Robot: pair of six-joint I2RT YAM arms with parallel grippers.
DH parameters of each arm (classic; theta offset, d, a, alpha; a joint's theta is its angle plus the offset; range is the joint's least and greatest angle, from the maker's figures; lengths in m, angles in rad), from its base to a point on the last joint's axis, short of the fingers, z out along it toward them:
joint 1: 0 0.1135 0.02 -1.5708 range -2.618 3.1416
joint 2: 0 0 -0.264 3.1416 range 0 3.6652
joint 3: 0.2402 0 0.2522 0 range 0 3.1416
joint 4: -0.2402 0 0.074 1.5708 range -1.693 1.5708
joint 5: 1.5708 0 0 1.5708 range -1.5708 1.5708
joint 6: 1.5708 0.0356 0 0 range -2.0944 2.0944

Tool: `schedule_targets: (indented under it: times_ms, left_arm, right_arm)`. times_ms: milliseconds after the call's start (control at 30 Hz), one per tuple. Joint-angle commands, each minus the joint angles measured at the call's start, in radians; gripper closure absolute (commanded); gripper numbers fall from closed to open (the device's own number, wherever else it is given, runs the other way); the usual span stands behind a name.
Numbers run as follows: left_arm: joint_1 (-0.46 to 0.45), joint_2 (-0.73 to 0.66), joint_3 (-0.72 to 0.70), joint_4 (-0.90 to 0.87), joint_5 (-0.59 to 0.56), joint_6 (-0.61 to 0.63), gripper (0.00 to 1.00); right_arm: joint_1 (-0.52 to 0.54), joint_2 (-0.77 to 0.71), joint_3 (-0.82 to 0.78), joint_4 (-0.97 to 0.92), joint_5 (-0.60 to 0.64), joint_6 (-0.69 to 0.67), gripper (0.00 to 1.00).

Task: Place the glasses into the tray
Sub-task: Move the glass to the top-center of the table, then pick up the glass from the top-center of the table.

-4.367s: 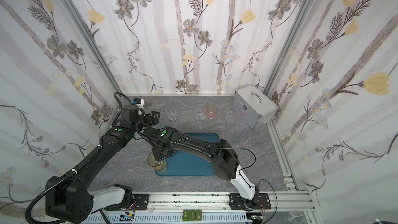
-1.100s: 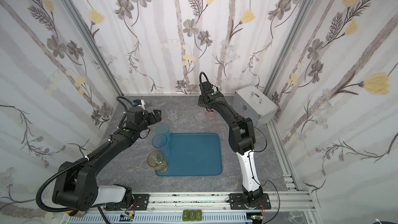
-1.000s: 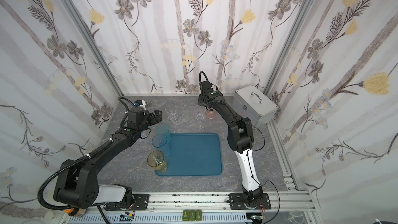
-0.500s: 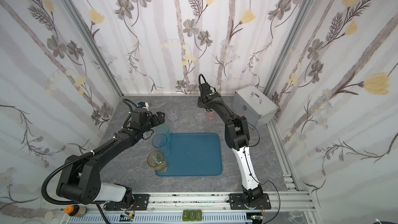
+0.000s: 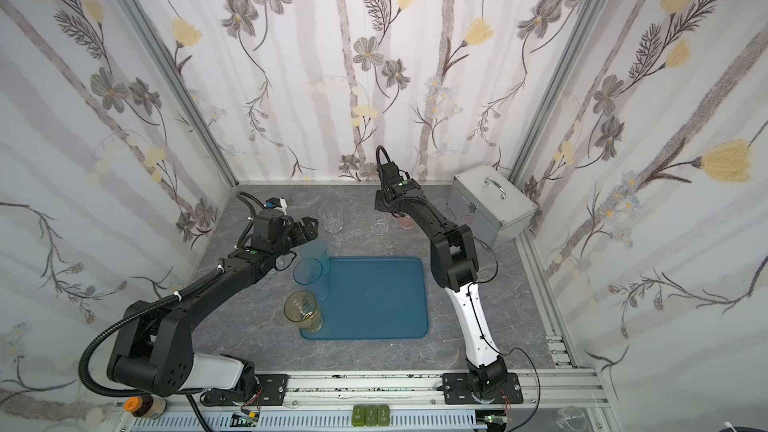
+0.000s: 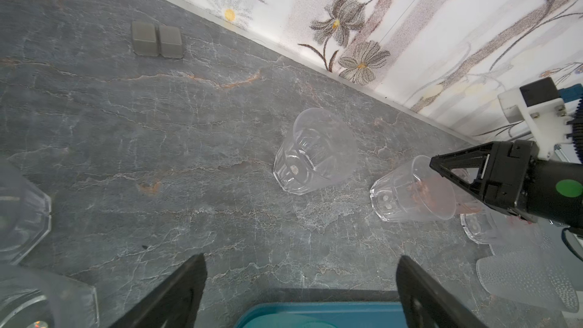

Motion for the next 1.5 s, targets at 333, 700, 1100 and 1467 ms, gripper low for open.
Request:
schedule_targets:
  times_ms: [333,700,1100,1467]
  left_arm:
    - [-0.010,-0.030,-0.018,0.043,0.013,0.033,0.03]
    - [-0.020,-0.025,-0.025,0.068,0.019,0.027,0.03]
    - [-0.020,-0.044,-0.036,0.075,0.010,0.039,0.03]
    - [-0.018,-0.099,-0.054,0.075,-0.038,0.075,0.03]
  right_arm:
    - [-0.004,-0.182,-0.181,0.075,-0.037,0.027,0.57]
    - [0.008,-0.107,-0.187,0.108,-0.074,0.038,0.55]
    - [0.000,-0.088,-0.186,0.117,-0.046,0.032,0.79]
    - [0.012,-0.186,-0.261,0.100,0.001,-0.016,0.99]
